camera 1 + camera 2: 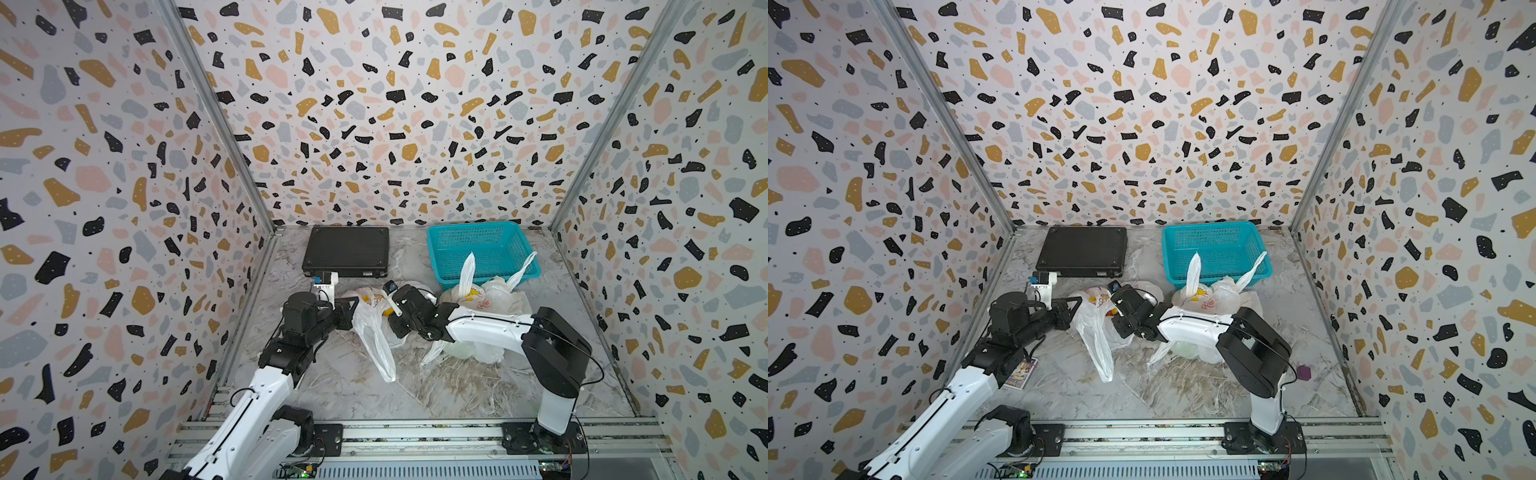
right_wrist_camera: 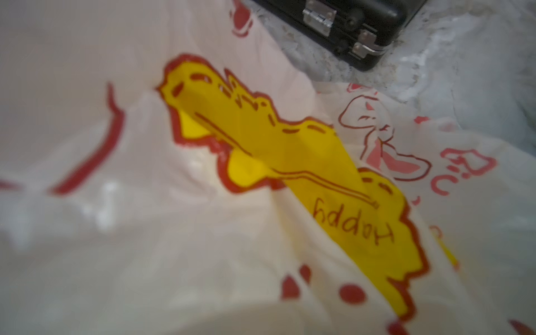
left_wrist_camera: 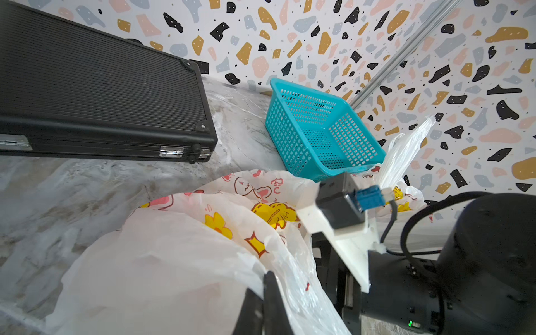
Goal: Untie the knot of a plastic bag & take out the apple
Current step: Adjust the plastic bag at the center of the board.
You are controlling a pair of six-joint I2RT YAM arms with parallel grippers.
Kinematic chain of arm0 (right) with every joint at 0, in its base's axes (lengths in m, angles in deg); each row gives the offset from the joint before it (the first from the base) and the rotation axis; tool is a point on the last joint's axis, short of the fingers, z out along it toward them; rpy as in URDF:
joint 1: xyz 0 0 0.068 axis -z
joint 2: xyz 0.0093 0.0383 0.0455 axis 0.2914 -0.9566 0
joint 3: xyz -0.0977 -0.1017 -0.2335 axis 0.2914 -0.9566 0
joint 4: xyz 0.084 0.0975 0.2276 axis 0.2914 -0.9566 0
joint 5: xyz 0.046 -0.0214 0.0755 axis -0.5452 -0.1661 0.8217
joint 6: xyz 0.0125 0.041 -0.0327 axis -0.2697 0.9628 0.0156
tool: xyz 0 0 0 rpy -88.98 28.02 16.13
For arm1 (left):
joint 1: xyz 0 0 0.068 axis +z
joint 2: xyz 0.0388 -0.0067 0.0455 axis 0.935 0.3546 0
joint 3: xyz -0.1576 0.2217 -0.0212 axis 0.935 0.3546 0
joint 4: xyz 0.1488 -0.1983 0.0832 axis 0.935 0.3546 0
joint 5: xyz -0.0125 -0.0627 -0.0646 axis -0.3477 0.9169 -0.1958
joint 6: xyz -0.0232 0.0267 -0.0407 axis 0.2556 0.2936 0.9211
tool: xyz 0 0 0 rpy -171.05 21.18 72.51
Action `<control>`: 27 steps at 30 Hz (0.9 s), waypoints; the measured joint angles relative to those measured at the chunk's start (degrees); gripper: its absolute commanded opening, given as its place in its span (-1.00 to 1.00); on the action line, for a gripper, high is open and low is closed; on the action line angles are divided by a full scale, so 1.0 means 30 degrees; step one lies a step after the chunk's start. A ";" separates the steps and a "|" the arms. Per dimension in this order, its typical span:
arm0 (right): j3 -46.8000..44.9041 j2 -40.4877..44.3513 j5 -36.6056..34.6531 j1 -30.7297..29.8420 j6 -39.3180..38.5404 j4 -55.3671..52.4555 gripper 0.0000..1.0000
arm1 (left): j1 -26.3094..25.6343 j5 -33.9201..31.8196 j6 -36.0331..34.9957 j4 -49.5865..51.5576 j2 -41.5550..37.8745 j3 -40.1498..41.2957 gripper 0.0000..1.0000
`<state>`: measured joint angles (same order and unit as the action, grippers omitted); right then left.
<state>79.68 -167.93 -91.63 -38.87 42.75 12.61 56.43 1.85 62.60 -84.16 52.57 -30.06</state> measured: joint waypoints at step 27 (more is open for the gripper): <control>0.1377 -0.0408 -0.0663 0.0393 -0.0546 -0.0758 0.31 | 0.0000 -0.0444 -0.0306 0.0095 0.0277 0.0102 -1.00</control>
<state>83.81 -169.16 -93.62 -37.69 41.11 10.33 56.43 0.51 61.68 -83.88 53.40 -29.75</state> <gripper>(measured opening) 0.599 0.047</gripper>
